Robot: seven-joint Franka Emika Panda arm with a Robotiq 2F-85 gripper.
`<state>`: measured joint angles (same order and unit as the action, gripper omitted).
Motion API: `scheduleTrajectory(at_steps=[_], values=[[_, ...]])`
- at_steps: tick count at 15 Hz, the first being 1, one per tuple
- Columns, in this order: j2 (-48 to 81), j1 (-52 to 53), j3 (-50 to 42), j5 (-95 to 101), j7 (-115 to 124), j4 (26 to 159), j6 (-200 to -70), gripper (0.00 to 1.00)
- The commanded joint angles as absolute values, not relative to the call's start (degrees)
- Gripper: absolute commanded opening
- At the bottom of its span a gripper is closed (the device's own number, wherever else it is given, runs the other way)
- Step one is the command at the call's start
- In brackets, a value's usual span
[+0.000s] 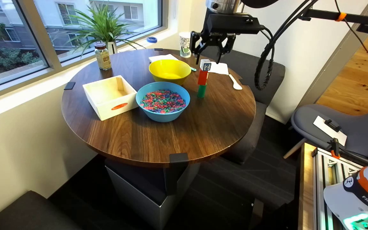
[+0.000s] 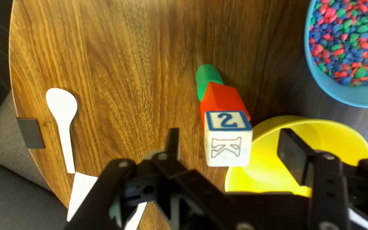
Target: Stack up the objects one on top of the other
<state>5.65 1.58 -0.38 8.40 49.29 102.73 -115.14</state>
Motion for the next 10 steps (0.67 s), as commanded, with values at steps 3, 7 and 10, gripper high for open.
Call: scheduleTrajectory(at_steps=[3,7,10], values=[[3.65,2.21,0.00,7.56,49.34,103.04,-114.24,1.00],[1.48,2.77,0.53,9.56,49.80,103.46,-114.39,1.00],[-0.06,2.87,0.93,12.59,50.69,103.44,-114.30,1.00]])
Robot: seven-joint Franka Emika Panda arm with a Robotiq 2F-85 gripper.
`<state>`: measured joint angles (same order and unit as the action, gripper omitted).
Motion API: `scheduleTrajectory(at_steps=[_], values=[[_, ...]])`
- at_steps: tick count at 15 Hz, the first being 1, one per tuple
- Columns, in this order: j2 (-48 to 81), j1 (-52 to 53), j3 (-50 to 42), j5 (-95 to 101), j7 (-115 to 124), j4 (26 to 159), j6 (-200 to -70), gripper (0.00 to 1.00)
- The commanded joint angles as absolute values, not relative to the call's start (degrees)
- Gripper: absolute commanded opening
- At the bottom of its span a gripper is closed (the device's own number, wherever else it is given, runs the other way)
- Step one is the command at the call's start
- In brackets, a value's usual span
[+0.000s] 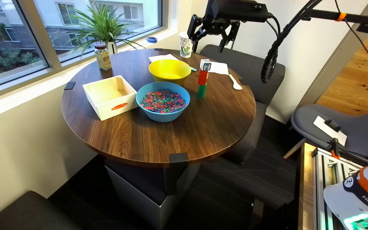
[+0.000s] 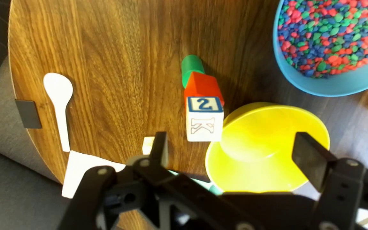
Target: Stack up the objects one on top of the other
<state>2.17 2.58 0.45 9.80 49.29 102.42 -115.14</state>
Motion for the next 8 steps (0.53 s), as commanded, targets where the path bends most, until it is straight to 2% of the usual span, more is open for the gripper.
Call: scheduleTrajectory(at_steps=[1,8], values=[[-0.55,2.82,1.07,13.59,50.74,103.49,-114.39,1.00],[-3.20,2.52,2.26,19.11,52.65,102.44,-113.68,1.00]])
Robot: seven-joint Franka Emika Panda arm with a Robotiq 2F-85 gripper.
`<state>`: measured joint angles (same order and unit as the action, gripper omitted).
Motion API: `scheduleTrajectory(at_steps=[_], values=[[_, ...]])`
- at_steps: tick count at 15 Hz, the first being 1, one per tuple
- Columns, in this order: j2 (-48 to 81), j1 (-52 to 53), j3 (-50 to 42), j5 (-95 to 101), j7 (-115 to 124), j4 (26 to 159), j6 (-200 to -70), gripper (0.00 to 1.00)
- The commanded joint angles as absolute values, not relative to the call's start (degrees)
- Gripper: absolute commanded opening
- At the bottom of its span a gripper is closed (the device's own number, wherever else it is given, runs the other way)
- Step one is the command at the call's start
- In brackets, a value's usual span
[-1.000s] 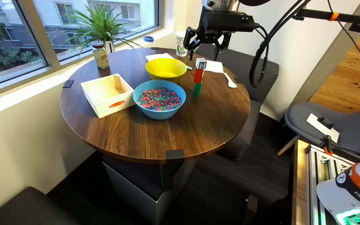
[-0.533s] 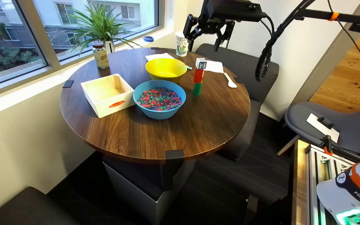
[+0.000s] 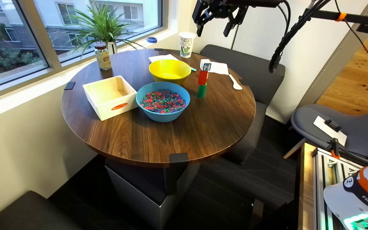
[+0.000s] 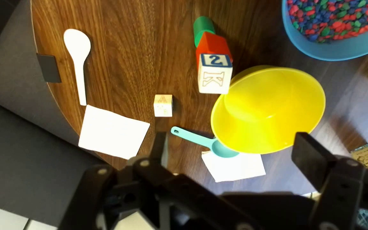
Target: Stack up the objects one on top of the other
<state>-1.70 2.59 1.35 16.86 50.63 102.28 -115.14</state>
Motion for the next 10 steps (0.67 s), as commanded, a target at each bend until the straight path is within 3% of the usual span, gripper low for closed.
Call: scheduleTrajectory(at_steps=[1,10], values=[[-3.52,2.50,2.47,19.61,53.00,102.04,-113.13,1.00],[-4.00,2.00,2.72,19.24,52.35,101.64,-114.87,1.00]])
